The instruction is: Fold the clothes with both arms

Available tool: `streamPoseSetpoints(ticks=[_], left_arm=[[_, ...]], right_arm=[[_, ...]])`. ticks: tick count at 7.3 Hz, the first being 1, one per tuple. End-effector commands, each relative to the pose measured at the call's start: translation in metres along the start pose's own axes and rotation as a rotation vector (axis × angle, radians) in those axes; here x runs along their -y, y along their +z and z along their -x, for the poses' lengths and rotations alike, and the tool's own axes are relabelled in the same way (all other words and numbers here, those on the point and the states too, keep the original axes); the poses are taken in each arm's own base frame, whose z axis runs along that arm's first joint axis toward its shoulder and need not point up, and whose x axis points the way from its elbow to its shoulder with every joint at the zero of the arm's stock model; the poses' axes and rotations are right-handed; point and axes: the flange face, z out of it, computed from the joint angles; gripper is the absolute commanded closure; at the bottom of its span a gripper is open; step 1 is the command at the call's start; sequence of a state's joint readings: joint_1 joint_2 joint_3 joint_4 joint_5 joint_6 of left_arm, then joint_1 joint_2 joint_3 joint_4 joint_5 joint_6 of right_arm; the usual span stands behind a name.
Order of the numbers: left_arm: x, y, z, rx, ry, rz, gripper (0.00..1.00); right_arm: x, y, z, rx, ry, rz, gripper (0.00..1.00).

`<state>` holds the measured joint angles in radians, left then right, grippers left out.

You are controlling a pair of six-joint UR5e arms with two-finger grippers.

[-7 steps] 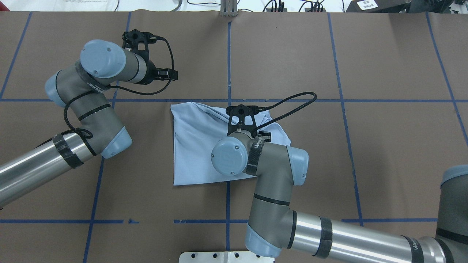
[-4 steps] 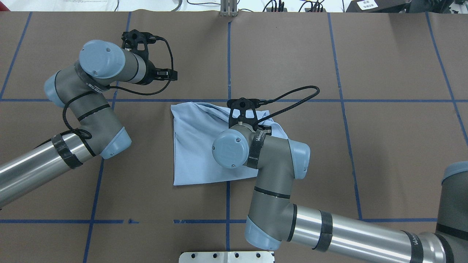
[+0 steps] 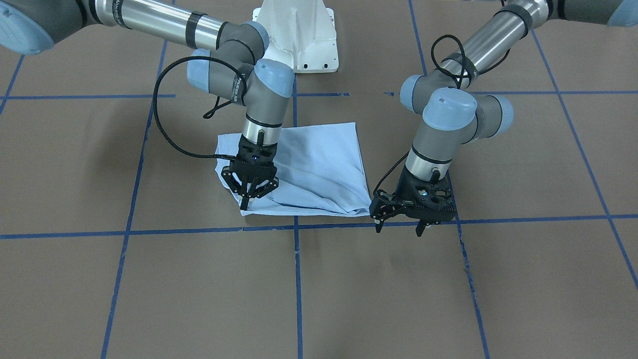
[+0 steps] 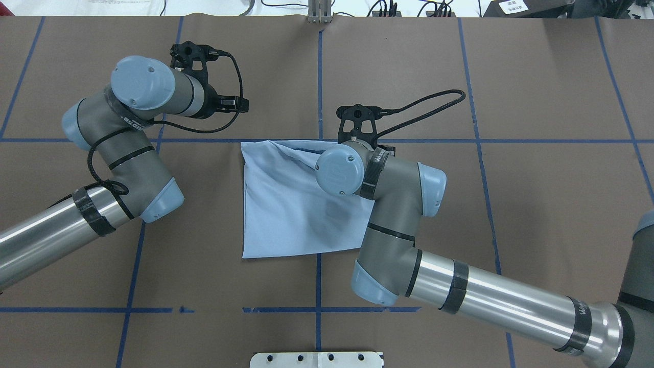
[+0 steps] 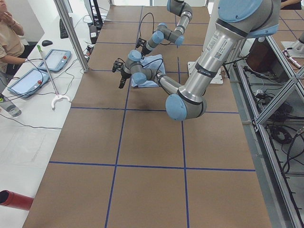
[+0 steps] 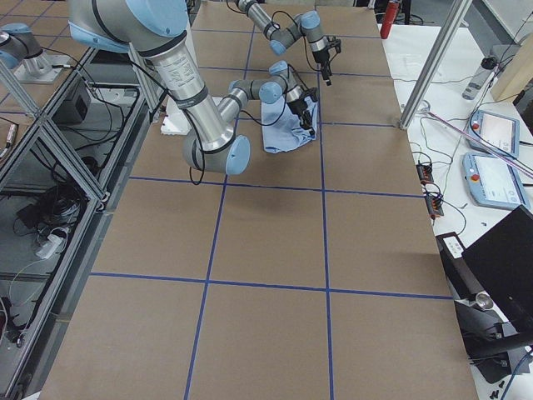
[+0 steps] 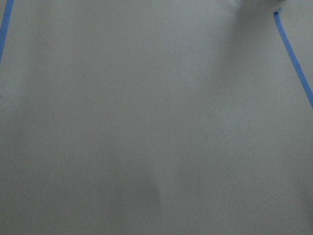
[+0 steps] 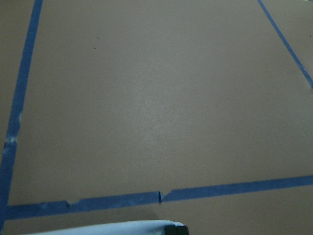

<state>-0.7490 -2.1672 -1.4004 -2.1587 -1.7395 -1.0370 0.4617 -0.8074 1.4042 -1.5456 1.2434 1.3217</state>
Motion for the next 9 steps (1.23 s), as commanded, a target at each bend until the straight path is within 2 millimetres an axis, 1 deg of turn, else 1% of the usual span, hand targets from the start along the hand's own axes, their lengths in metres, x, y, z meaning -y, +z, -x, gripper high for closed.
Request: streamPoseSetpoints(ticks=[1, 2, 3, 4, 5, 6, 7, 8, 9], left_arm=[[-0.004, -0.002, 0.002, -0.002, -0.005, 0.001, 0.00], [-0.007, -0.005, 0.005, -0.004, -0.005, 0.001, 0.00], [-0.007, -0.007, 0.005, -0.008, -0.009, -0.001, 0.00], [-0.010, -0.006, 0.007, -0.006, -0.009, 0.002, 0.00], [-0.009, -0.007, 0.006, -0.007, -0.009, 0.001, 0.00], [-0.011, -0.007, 0.006, -0.008, -0.009, 0.002, 0.00], [-0.011, -0.007, 0.005, -0.009, -0.023, 0.003, 0.00], [-0.011, -0.007, 0.005, -0.008, -0.030, 0.003, 0.00], [-0.011, -0.007, 0.005, -0.009, -0.030, 0.003, 0.00]], right_arm=[[0.018, 0.018, 0.007, 0.054, -0.060, -0.036, 0.00], [0.031, 0.007, 0.015, 0.074, -0.051, -0.034, 0.00], [0.044, -0.008, 0.024, 0.113, -0.044, 0.011, 0.00], [0.047, -0.021, 0.030, 0.141, -0.036, 0.033, 0.00], [0.046, -0.036, 0.027, 0.139, -0.020, 0.040, 0.00], [0.027, -0.055, 0.027, 0.094, 0.002, 0.076, 0.00], [-0.004, -0.057, 0.032, 0.073, 0.018, 0.089, 0.01], [-0.035, -0.049, 0.033, 0.047, -0.018, 0.036, 0.10], [-0.042, -0.045, 0.030, 0.039, -0.028, 0.031, 0.32]])
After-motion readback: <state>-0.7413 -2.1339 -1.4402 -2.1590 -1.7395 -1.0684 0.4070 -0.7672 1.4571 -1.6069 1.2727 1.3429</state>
